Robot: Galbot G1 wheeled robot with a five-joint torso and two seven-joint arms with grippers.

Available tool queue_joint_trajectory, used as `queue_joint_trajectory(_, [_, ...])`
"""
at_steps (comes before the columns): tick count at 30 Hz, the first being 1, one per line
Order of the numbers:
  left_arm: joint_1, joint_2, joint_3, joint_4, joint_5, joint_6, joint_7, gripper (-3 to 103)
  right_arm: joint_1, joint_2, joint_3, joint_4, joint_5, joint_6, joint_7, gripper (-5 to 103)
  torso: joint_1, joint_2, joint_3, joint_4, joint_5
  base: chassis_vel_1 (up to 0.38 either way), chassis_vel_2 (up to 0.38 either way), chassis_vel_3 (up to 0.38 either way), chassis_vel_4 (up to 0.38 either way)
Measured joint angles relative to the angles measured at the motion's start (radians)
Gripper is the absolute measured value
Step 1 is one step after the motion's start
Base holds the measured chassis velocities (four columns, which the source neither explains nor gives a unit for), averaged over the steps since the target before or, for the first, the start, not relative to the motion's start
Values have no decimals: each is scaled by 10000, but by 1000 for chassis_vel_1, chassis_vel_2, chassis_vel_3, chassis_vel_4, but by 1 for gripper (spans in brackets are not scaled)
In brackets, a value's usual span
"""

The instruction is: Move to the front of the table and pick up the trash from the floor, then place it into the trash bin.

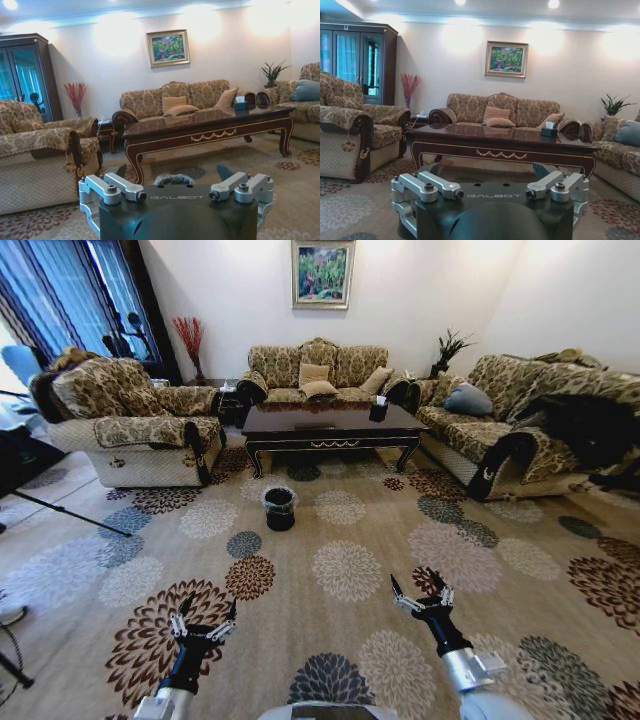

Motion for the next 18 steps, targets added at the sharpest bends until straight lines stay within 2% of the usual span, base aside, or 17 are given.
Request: queue_joint_trajectory(18, [0, 0, 0, 0, 0, 0, 0, 100, 0, 0, 0, 0, 0, 0, 0, 100, 351, 817, 468, 0, 0, 0, 0, 0, 0])
